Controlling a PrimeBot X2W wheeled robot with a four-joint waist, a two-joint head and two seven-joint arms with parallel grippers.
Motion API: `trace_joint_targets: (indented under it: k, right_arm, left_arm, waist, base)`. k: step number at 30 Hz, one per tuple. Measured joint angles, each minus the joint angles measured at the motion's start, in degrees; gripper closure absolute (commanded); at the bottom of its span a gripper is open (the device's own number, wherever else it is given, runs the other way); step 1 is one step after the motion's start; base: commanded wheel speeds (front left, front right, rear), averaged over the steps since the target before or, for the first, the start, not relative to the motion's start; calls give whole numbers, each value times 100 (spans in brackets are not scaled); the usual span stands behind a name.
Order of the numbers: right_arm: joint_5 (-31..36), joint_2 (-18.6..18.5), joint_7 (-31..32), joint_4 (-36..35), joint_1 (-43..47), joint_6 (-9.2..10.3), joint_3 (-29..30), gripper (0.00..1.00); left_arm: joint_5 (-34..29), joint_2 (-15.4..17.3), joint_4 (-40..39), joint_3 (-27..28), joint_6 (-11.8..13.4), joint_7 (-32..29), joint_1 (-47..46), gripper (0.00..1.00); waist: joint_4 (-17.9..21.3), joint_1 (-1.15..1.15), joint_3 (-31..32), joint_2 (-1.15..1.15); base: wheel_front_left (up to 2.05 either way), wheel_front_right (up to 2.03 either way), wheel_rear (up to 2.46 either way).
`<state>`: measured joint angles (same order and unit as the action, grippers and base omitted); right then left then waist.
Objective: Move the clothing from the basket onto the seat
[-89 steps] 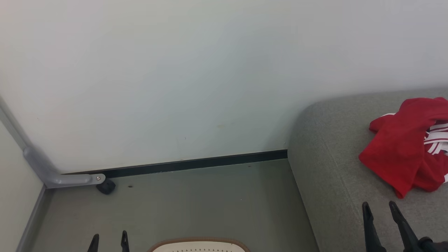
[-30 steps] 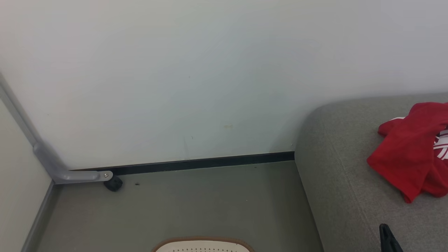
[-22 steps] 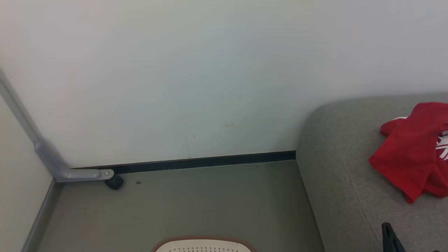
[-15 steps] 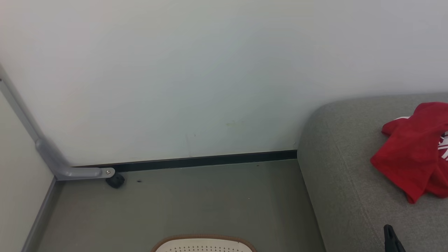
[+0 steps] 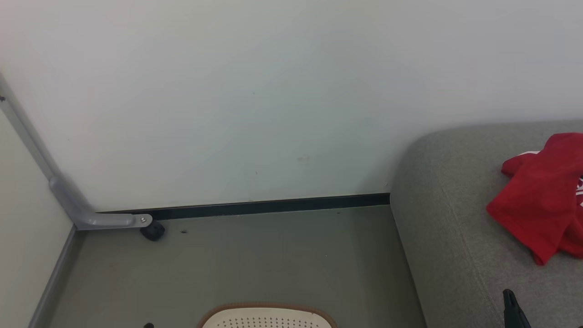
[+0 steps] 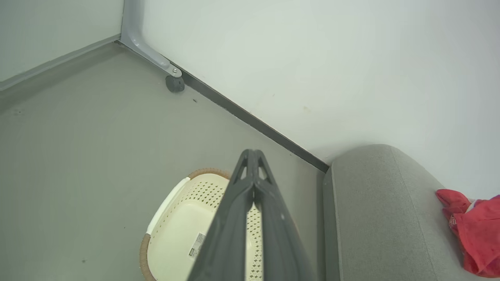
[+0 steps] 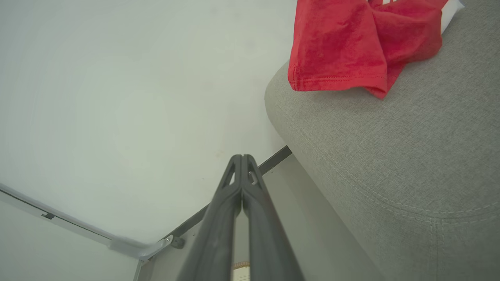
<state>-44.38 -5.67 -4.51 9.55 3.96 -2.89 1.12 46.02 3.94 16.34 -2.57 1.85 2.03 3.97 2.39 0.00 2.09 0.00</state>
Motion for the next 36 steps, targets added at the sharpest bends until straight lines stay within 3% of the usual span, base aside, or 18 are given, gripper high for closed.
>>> trace_joint_targets:
  k: [36]
  right_arm:
    - [-2753,187,653,437,-505,-221,397,100]
  left_arm:
    - [2621,-74,36,433,-505,-506,-446,100]
  waist:
    - [-141,0,-129,0]
  base:
    - [0,0,0]
